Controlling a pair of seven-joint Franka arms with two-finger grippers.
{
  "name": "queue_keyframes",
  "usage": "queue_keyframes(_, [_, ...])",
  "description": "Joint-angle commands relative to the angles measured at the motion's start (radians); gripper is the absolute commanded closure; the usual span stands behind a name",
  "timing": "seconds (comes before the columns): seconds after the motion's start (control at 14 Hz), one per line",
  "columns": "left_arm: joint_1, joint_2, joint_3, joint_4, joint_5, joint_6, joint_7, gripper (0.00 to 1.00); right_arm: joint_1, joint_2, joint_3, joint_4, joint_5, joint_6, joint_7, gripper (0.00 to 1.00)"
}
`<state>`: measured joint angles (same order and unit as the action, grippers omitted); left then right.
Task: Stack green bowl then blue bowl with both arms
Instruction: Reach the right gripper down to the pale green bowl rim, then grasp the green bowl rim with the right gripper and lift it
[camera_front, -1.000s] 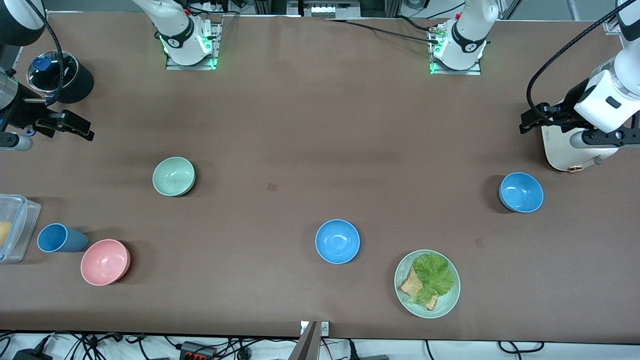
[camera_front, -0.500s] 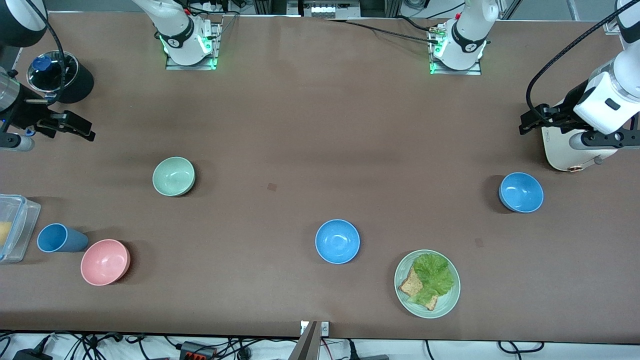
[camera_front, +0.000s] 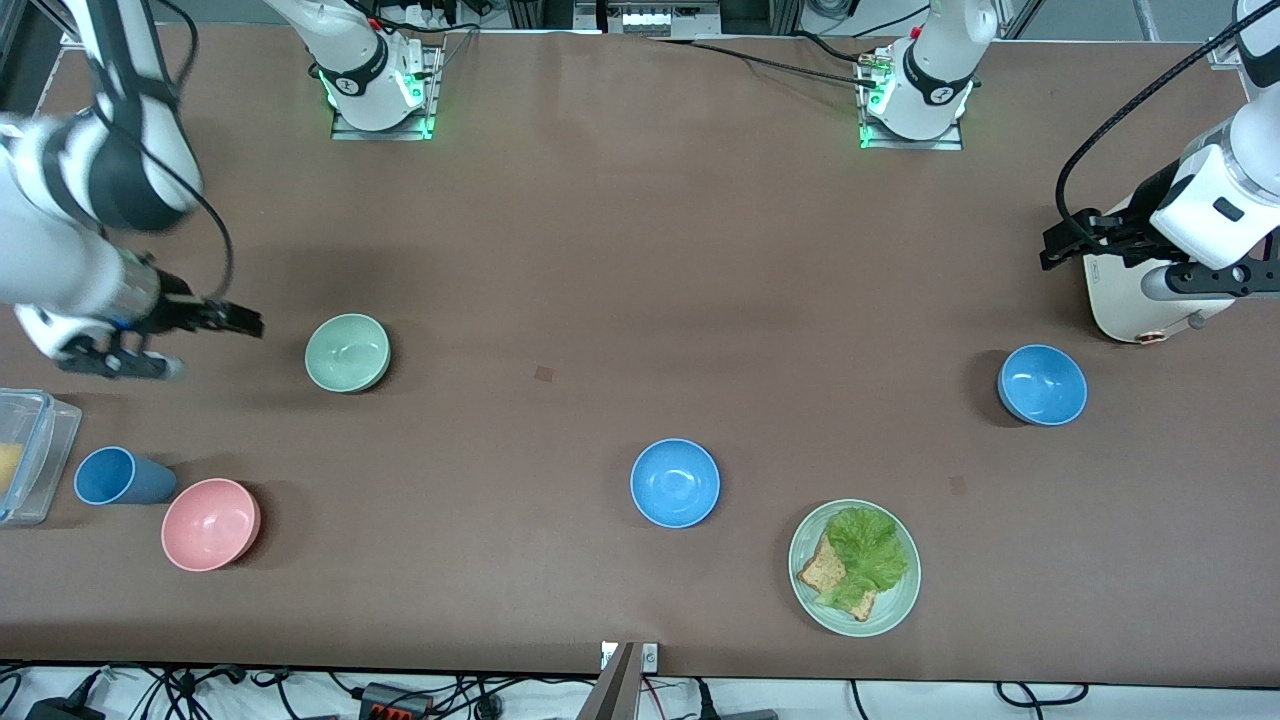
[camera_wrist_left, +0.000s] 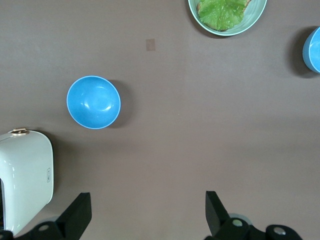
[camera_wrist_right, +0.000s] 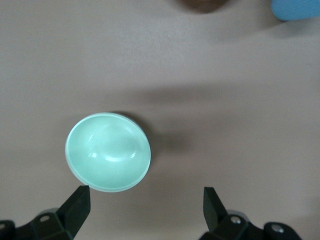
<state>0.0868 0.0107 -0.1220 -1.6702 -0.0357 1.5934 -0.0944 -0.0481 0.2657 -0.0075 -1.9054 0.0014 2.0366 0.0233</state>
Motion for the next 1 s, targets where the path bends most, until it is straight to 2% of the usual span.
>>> queue_keyframes(0.0, [0.002, 0.014, -0.002, 0.029, 0.017, -0.013, 0.002, 0.0, -0.002, 0.108, 0.008, 0.014, -0.011, 0.083, -0.014, 0.0])
queue_keyframes(0.43, [0.002, 0.014, -0.002, 0.029, 0.017, -0.015, 0.002, 0.0, 0.036, 0.219, 0.008, 0.011, -0.014, 0.1, -0.017, 0.0])
queue_keyframes(0.5, [0.002, 0.014, -0.002, 0.029, 0.017, -0.015, 0.002, 0.0, 0.034, 0.225, 0.008, 0.011, -0.014, 0.1, -0.025, 0.05])
queue_keyframes(0.57, [0.002, 0.014, -0.002, 0.029, 0.017, -0.015, 0.001, 0.0, 0.033, 0.234, 0.008, 0.009, -0.014, 0.1, -0.032, 0.36])
queue_keyframes(0.64, [0.002, 0.014, -0.002, 0.029, 0.019, -0.016, 0.001, 0.0, 0.031, 0.239, 0.008, 0.009, -0.014, 0.099, -0.048, 0.6])
queue_keyframes(0.71, [0.002, 0.014, -0.002, 0.029, 0.019, -0.015, 0.002, 0.0, 0.03, 0.248, 0.008, 0.009, -0.014, 0.099, -0.069, 0.8])
queue_keyframes(0.79, [0.002, 0.014, -0.002, 0.029, 0.019, -0.016, 0.001, 0.0, 0.027, 0.253, 0.008, 0.009, -0.012, 0.099, -0.088, 0.93])
queue_keyframes(0.86, [0.002, 0.015, -0.002, 0.029, 0.017, -0.016, 0.002, 0.0, 0.027, 0.253, 0.008, 0.011, -0.012, 0.097, -0.104, 1.0])
queue_keyframes(0.93, [0.002, 0.015, -0.002, 0.029, 0.019, -0.015, 0.002, 0.0, 0.027, 0.253, 0.008, 0.011, -0.012, 0.094, -0.111, 1.0])
